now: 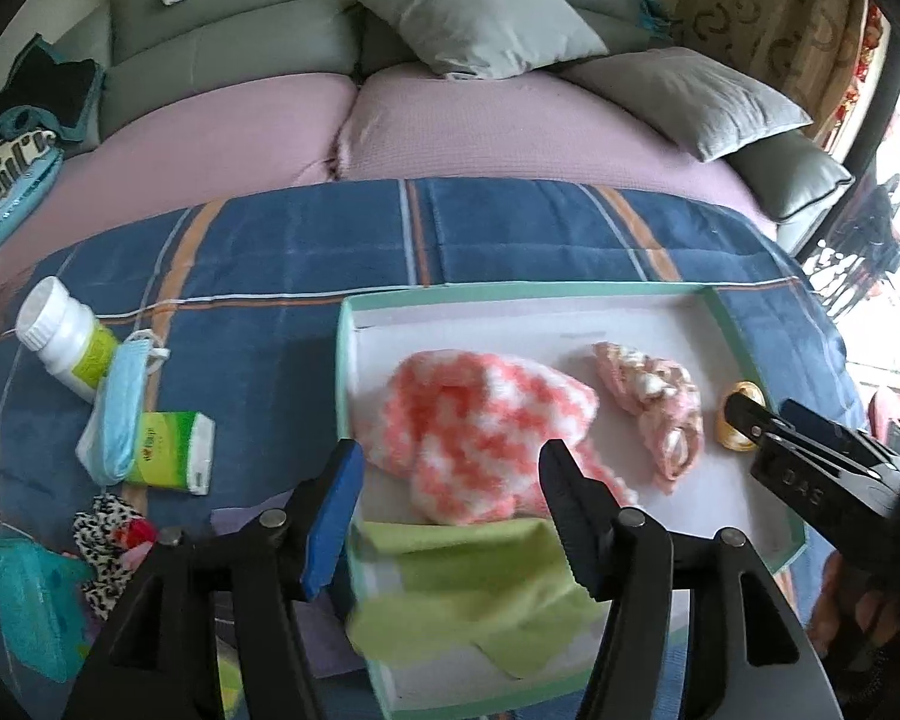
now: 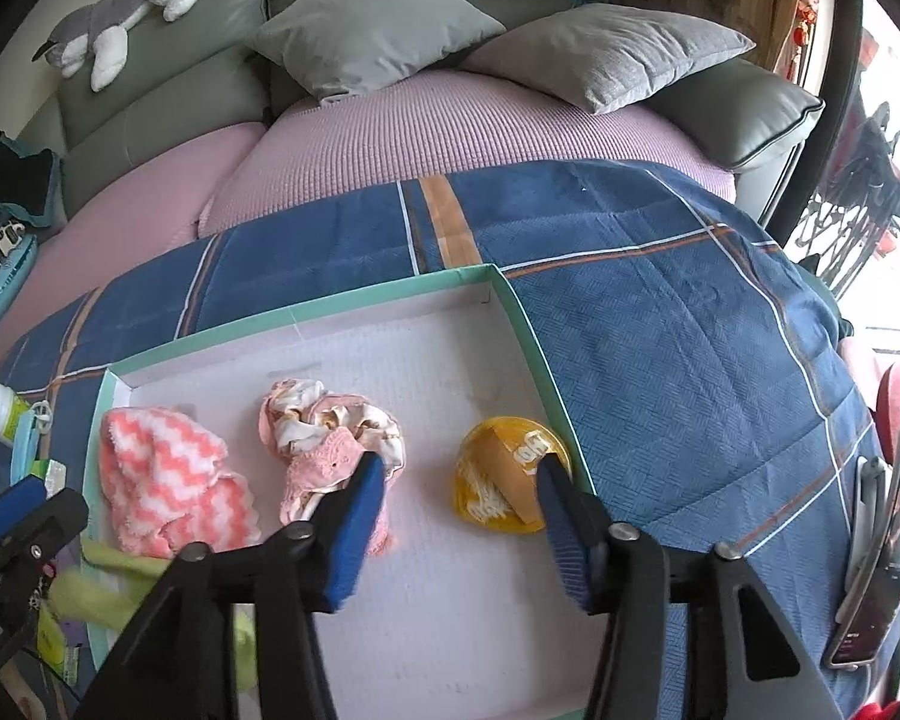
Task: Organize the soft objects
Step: 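Withdraw both open grippers from the tray back toward the pile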
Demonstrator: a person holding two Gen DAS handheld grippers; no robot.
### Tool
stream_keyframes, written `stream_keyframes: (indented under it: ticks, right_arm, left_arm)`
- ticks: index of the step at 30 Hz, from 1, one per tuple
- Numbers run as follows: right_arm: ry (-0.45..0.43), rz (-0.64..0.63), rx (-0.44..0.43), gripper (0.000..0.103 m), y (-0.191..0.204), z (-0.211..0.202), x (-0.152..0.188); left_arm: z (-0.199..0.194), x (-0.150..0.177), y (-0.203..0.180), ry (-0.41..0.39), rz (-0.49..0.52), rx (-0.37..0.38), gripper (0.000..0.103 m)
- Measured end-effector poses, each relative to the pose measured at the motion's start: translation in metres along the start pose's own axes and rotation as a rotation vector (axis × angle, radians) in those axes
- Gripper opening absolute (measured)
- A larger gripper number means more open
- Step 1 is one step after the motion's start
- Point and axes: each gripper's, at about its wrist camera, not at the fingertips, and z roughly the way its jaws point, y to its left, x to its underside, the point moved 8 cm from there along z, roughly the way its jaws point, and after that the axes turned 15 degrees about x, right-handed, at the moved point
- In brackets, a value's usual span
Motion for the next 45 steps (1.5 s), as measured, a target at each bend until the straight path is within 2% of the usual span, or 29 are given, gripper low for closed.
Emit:
stream_keyframes:
  ticks: [2,3,11,13,16,19,22,25,33,36,41,45]
  right_arm:
    - [-0.004,-0.004,0.0,0.068,0.001,0.0,0.0]
    - [-0.007,-0.007,0.001,0.069,0.002,-0.001,-0.001]
    - [-0.022,-0.024,0.005,0.088,0.009,-0.002,-0.002]
    - [-0.022,-0.025,0.009,0.09,0.009,-0.002,-0.002]
    - [-0.021,-0.027,0.009,0.096,0.009,-0.001,-0.002]
    - [-0.024,-0.034,0.005,0.103,0.012,-0.002,-0.002]
    - [-0.025,-0.057,0.002,0.103,0.019,-0.003,-0.001]
    - [-0.039,-0.081,0.002,0.103,0.026,-0.005,-0.002]
    - [-0.047,-0.105,-0.038,0.103,0.053,-0.011,-0.003]
    - [-0.051,-0.098,-0.062,0.103,0.063,-0.014,-0.005]
    - [-0.127,-0.089,-0.089,0.103,0.078,-0.034,-0.013]
    - [-0.119,-0.07,-0.162,0.103,0.094,-0.042,-0.013]
  left_arm:
    - [-0.001,0.0,0.005,-0.007,-0.008,-0.015,0.077]
    - [-0.002,-0.001,0.007,-0.012,-0.011,-0.019,0.079]
    - [-0.008,-0.003,0.025,-0.024,-0.019,-0.09,0.08]
    - [-0.01,-0.003,0.031,-0.029,-0.027,-0.108,0.08]
    - [-0.012,-0.003,0.037,-0.034,-0.04,-0.114,0.087]
    - [-0.015,-0.004,0.044,-0.045,-0.042,-0.139,0.087]
    - [-0.019,-0.005,0.051,-0.059,-0.049,-0.16,0.088]
    - [-0.023,-0.006,0.061,-0.074,-0.071,-0.177,0.093]
    - [-0.039,-0.003,0.102,-0.116,-0.158,-0.216,0.093]
    - [-0.055,-0.002,0.122,-0.15,-0.196,-0.249,0.093]
    - [-0.089,0.001,0.154,-0.229,-0.272,-0.296,0.093]
    - [-0.114,0.007,0.178,-0.272,-0.313,-0.357,0.093]
